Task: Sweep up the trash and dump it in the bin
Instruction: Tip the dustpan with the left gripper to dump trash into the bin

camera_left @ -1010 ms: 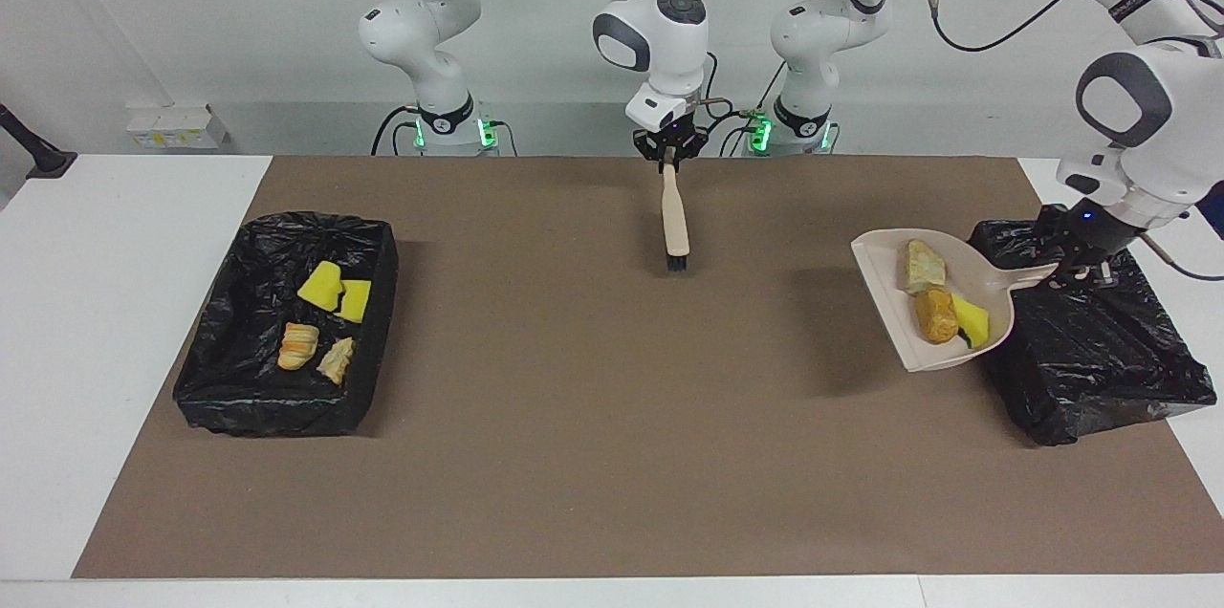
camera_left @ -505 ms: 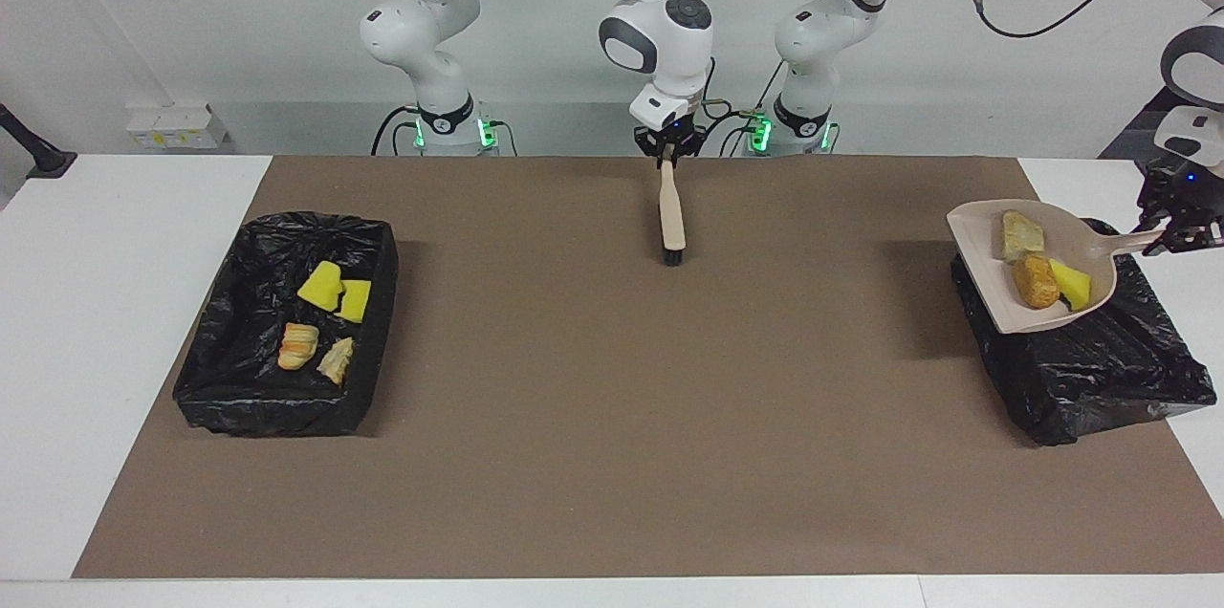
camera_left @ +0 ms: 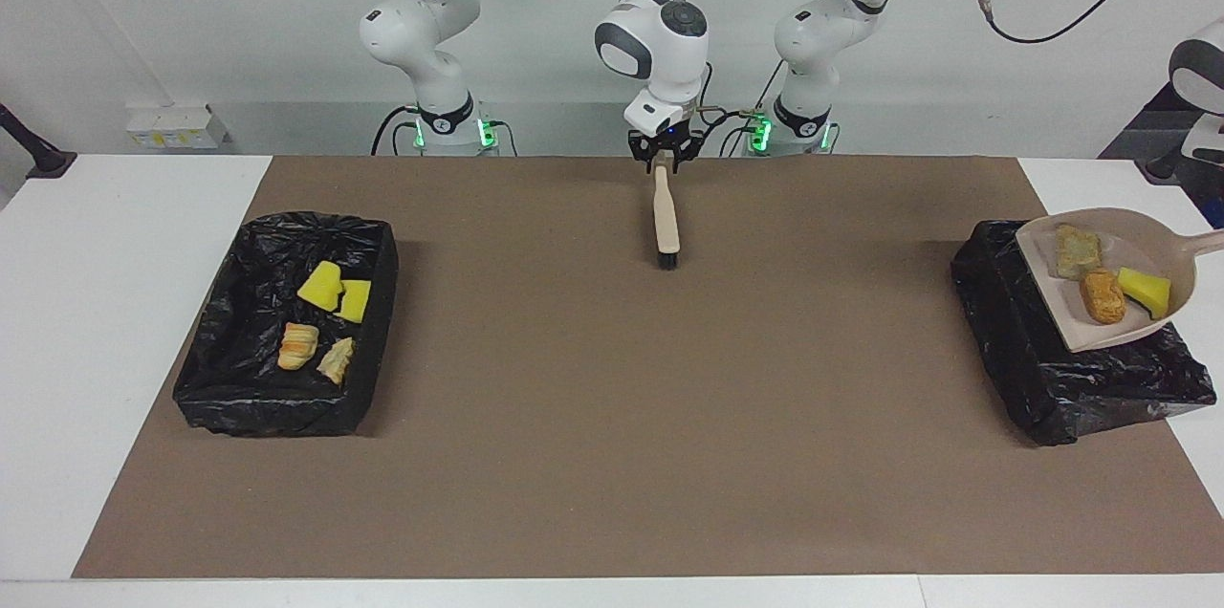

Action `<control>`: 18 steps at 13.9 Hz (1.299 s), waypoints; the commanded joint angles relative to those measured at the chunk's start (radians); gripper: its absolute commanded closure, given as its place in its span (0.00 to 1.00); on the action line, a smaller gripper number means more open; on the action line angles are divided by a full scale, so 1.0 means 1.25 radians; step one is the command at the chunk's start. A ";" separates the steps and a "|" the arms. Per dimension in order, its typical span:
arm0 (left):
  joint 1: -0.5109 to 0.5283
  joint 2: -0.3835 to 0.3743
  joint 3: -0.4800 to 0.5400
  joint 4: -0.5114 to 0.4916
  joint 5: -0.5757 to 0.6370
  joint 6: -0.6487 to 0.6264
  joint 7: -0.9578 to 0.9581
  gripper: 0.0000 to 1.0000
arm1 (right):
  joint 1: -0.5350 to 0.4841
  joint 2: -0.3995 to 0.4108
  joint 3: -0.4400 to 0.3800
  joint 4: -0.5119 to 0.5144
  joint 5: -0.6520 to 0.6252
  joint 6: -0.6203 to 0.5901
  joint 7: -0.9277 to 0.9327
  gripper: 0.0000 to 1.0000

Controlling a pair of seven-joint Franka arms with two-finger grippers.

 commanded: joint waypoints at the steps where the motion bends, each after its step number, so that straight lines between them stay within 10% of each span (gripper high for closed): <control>1: -0.012 -0.042 0.005 -0.053 0.158 0.017 -0.104 1.00 | -0.027 0.003 0.000 0.027 -0.002 -0.002 -0.004 0.00; 9: -0.093 -0.161 0.004 -0.178 0.479 -0.074 -0.309 1.00 | -0.347 -0.161 -0.007 0.214 -0.001 -0.341 -0.230 0.00; 18: -0.242 -0.164 -0.003 -0.151 0.304 -0.279 -0.479 1.00 | -0.599 -0.143 -0.023 0.397 -0.057 -0.484 -0.532 0.00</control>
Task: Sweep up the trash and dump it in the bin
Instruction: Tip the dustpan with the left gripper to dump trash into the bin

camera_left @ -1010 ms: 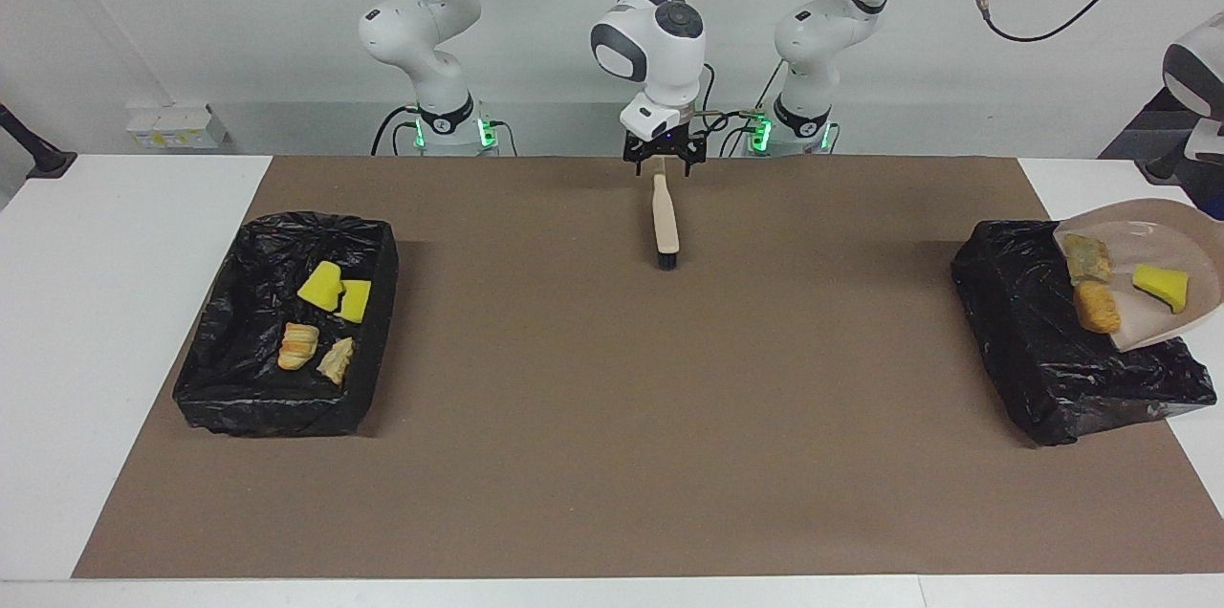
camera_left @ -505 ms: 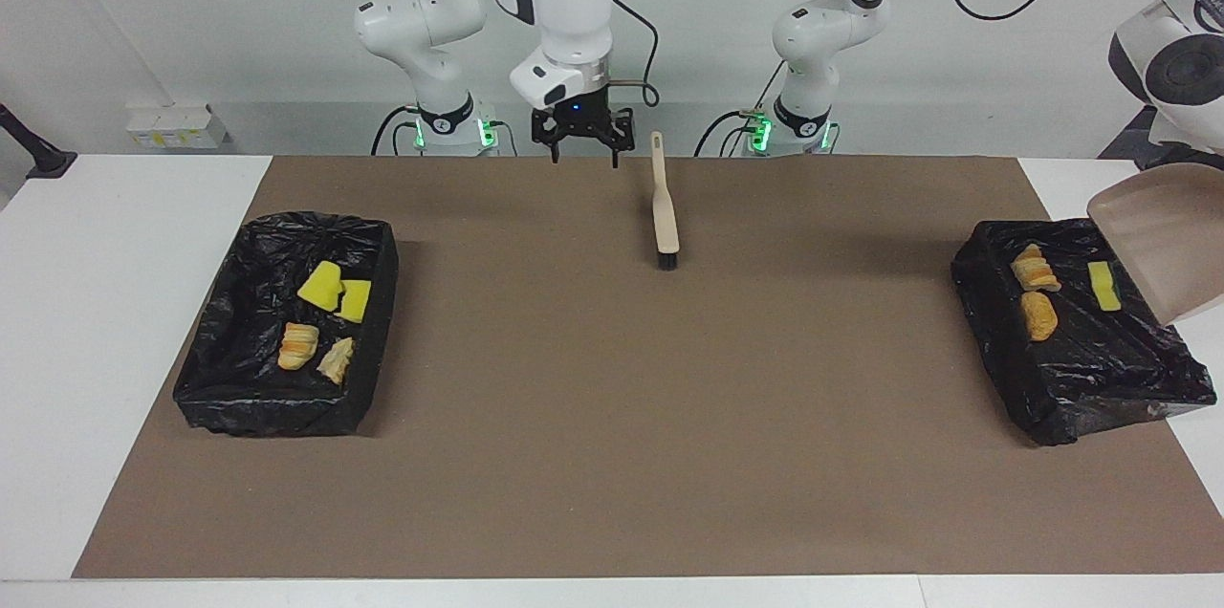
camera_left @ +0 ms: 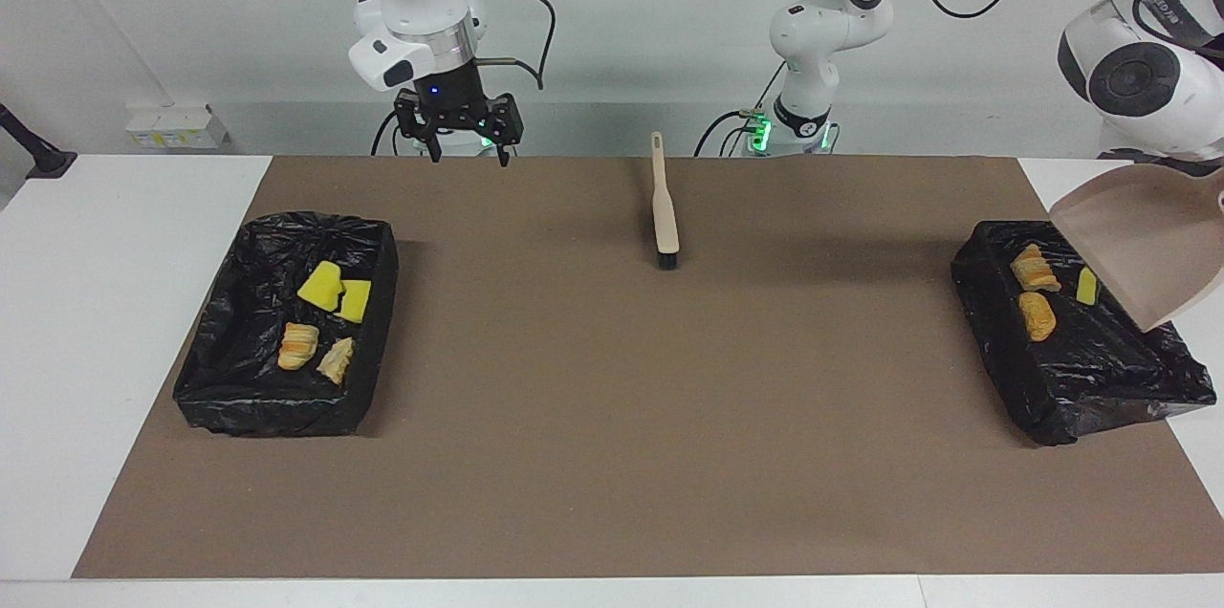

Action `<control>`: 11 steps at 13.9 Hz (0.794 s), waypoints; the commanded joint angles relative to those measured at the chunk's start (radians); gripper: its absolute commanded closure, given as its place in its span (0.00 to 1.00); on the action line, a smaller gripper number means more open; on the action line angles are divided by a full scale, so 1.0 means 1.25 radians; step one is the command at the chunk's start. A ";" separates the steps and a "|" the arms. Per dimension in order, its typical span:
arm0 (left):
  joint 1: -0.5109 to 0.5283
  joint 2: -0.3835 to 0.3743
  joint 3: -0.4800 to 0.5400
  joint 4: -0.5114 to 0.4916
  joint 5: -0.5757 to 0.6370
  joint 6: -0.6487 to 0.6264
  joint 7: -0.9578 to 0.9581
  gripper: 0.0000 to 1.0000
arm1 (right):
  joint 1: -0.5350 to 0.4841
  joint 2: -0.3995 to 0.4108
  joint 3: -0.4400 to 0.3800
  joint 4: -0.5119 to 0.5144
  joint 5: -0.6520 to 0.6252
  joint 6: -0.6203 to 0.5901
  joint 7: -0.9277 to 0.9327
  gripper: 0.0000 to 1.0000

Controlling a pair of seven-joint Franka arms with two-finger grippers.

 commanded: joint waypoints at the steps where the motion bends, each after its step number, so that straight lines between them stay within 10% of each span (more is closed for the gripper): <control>1: -0.025 -0.018 0.006 -0.004 -0.107 -0.026 -0.053 1.00 | -0.030 0.024 0.010 0.046 -0.051 -0.029 -0.039 0.00; 11: -0.097 -0.017 0.001 -0.030 -0.620 0.022 -0.477 1.00 | -0.072 0.092 0.001 0.153 -0.072 -0.090 -0.127 0.00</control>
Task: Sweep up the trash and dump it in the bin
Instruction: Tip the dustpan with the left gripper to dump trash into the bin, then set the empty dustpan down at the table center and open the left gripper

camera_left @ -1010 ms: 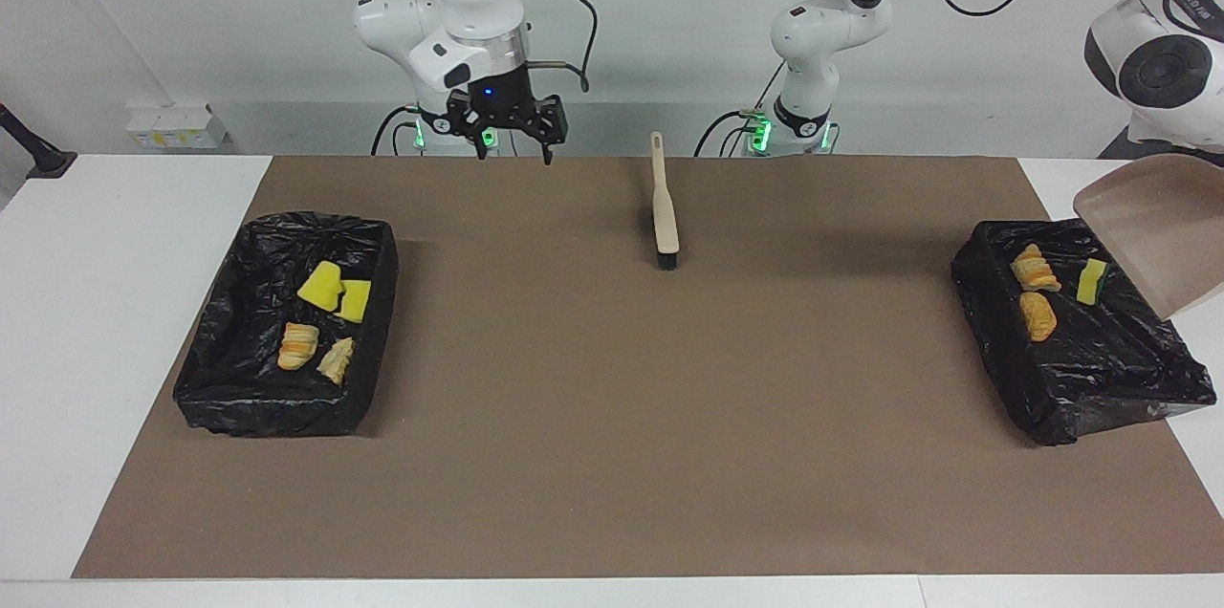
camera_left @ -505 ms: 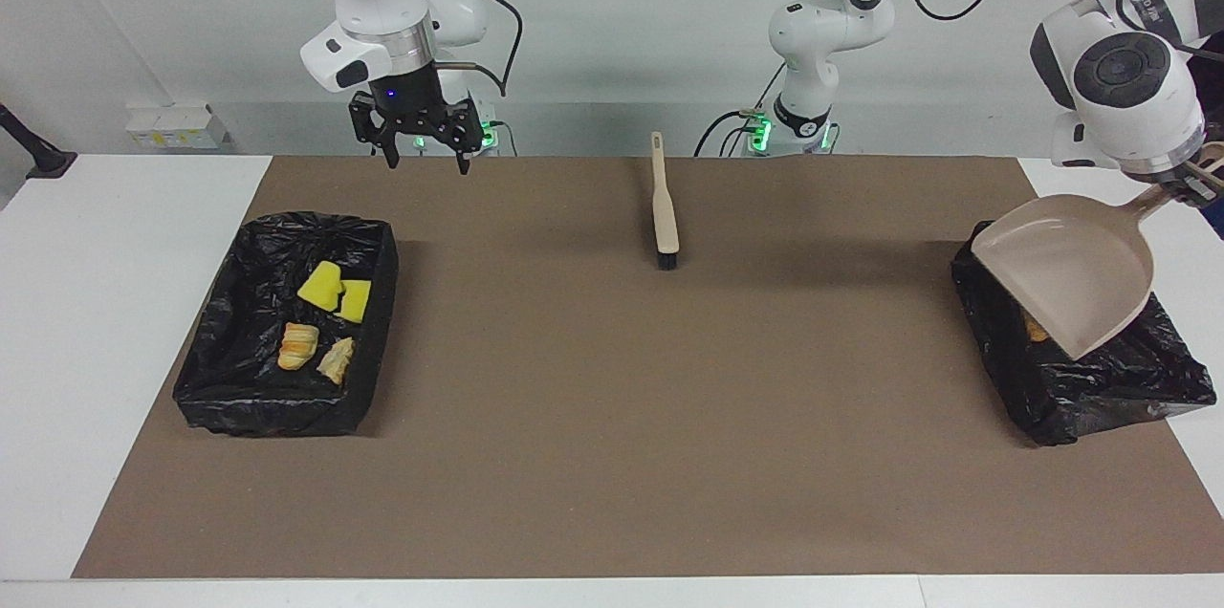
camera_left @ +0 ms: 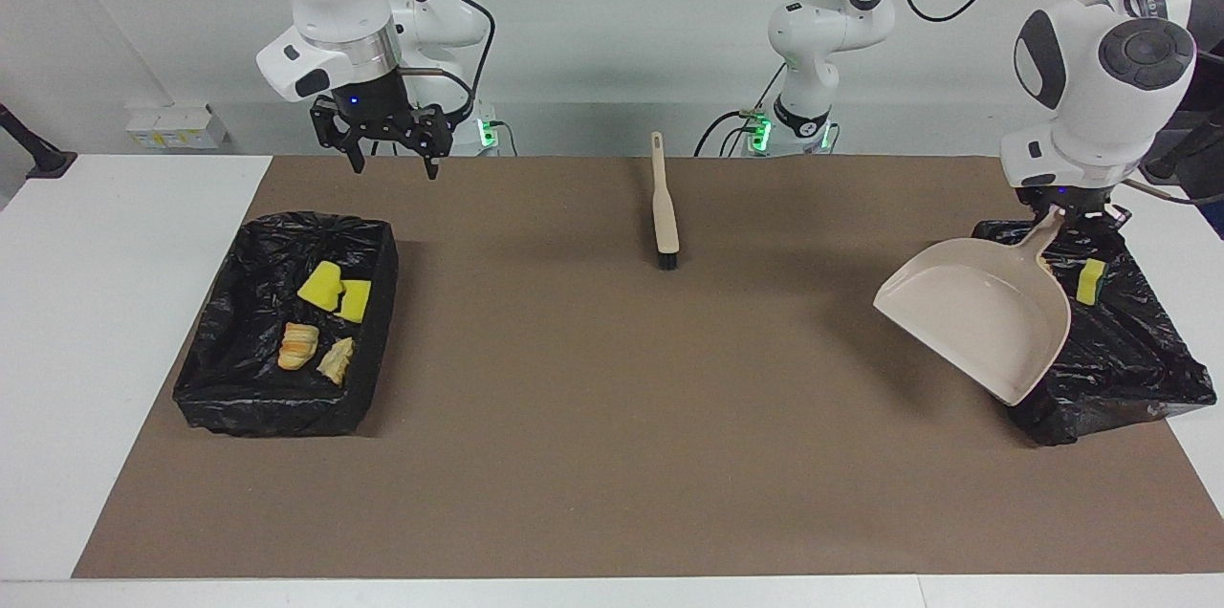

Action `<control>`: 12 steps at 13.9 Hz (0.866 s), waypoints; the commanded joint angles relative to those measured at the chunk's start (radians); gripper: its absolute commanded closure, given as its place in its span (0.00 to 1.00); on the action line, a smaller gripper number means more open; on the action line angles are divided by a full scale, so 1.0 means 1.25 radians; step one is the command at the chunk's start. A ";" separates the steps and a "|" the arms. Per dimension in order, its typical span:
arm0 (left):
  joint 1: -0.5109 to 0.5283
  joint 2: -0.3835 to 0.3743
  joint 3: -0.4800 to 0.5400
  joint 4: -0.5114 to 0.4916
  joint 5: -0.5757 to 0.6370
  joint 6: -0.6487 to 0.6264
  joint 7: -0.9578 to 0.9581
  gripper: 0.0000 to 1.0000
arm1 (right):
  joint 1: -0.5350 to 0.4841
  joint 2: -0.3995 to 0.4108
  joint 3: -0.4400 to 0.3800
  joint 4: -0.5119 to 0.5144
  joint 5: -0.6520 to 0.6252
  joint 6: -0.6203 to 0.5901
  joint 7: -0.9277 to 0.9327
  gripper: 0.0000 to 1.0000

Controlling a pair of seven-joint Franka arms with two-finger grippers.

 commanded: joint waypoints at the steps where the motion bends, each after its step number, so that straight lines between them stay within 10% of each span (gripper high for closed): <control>1: -0.071 -0.011 0.010 -0.033 -0.057 0.024 -0.161 1.00 | -0.010 0.012 0.005 0.022 -0.005 -0.013 -0.026 0.00; 12: -0.398 0.143 0.008 -0.047 -0.306 0.228 -0.770 1.00 | -0.041 0.012 0.005 0.014 0.004 0.000 -0.060 0.00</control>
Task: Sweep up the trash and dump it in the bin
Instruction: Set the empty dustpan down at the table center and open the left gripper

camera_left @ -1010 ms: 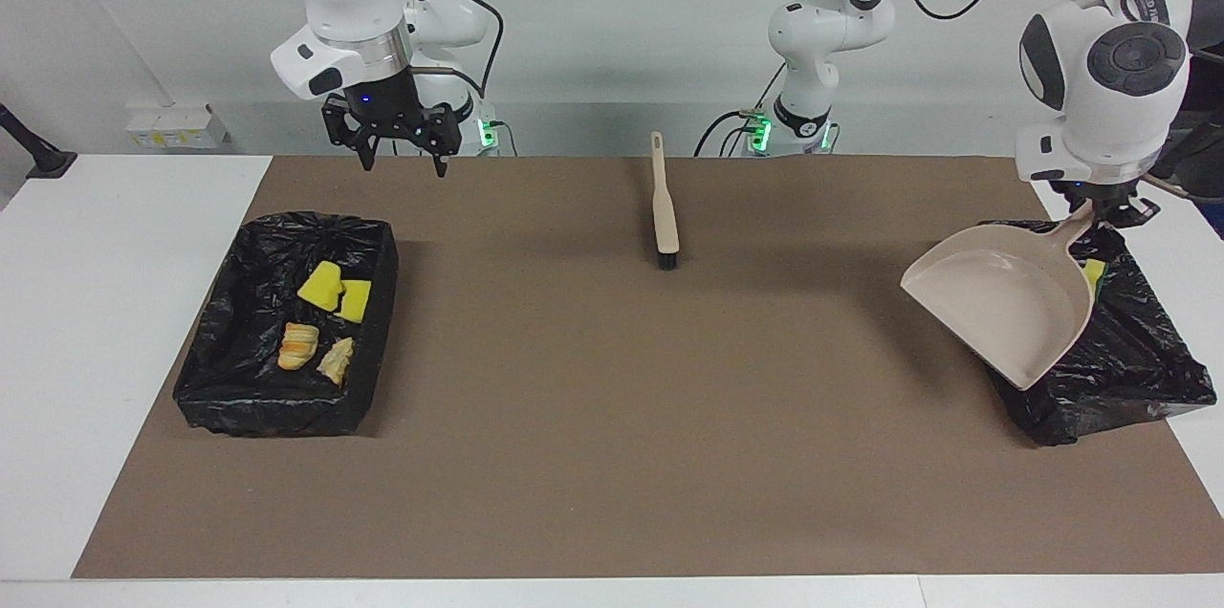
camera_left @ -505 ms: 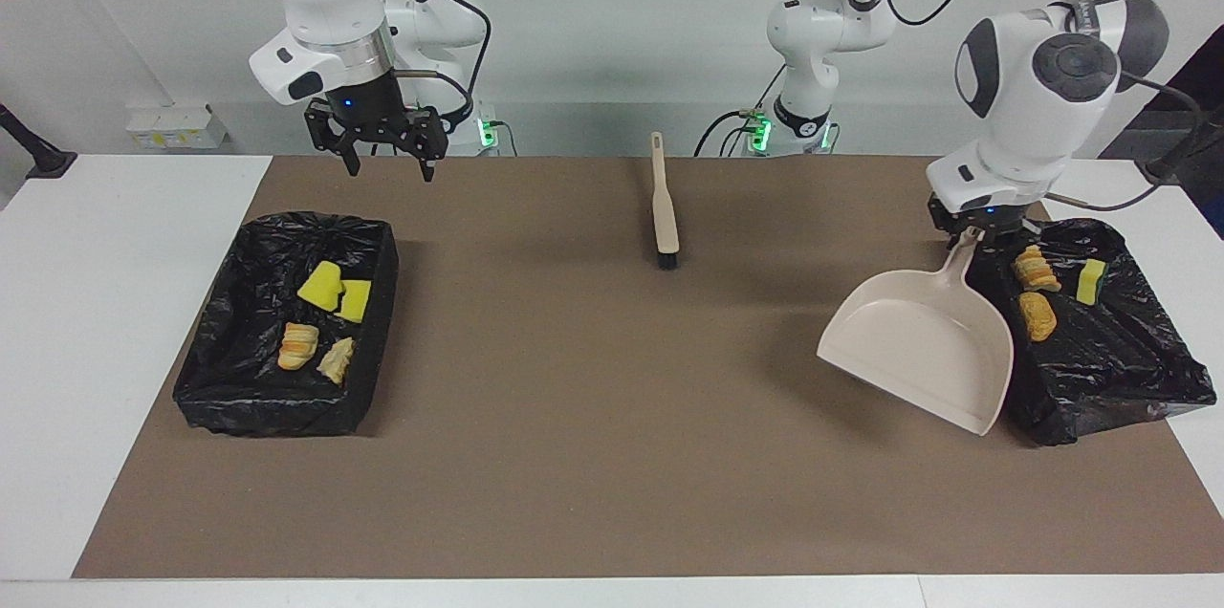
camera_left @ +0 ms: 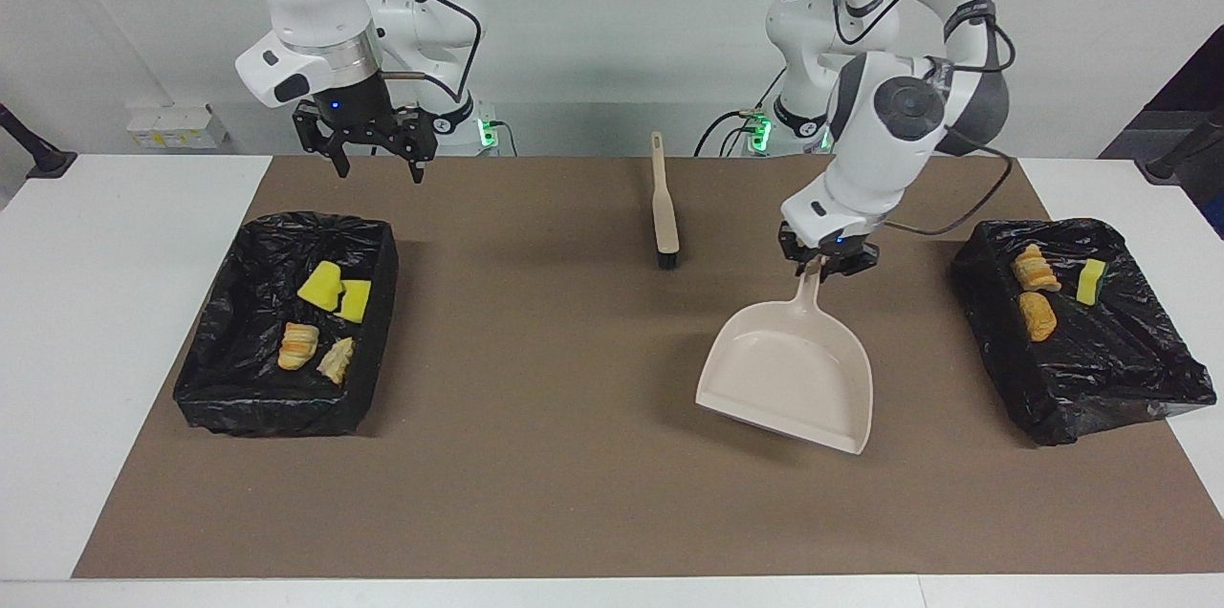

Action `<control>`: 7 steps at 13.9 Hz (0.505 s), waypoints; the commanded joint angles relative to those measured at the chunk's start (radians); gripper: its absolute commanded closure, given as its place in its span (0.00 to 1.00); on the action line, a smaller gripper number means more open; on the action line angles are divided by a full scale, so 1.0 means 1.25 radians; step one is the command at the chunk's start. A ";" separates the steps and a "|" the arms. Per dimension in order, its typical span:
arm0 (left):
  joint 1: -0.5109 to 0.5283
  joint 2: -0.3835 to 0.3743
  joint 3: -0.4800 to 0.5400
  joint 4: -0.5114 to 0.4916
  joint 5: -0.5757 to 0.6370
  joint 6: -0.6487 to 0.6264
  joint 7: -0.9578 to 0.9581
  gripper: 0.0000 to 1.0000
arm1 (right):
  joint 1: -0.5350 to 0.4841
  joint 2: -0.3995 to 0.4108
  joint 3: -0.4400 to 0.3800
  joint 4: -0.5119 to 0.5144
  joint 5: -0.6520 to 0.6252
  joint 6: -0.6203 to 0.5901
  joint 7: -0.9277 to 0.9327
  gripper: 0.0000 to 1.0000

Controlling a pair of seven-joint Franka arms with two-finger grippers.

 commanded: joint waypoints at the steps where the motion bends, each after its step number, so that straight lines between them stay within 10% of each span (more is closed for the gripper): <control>1: -0.075 0.046 0.017 -0.010 -0.034 0.085 -0.099 1.00 | -0.018 0.008 0.005 0.009 0.004 0.000 -0.038 0.00; 6: -0.160 0.058 0.017 -0.059 -0.056 0.185 -0.295 0.93 | -0.018 0.007 0.005 0.007 0.009 0.001 -0.036 0.00; 7: -0.159 0.058 0.017 -0.057 -0.056 0.181 -0.301 0.48 | -0.018 0.007 0.005 0.007 0.009 0.001 -0.035 0.00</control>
